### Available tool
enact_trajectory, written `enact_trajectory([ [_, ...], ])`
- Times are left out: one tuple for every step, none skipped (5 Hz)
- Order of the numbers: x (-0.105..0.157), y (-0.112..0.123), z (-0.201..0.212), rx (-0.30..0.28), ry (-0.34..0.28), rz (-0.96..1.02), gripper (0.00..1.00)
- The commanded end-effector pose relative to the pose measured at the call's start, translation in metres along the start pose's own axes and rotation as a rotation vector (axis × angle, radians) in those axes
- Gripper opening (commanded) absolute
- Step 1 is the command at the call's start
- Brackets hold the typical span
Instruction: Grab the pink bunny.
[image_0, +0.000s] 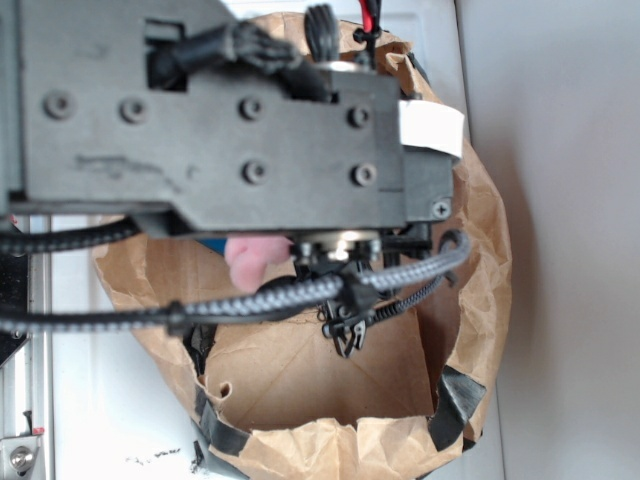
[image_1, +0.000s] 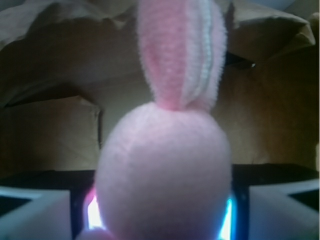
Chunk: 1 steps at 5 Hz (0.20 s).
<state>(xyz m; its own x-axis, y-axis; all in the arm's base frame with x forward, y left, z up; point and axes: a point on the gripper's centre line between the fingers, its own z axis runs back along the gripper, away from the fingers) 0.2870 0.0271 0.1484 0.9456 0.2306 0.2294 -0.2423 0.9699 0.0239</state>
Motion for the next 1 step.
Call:
enact_trajectory([
  [0.0034,0.0006,0.0128,0.001,-0.031,0.016,0.00],
])
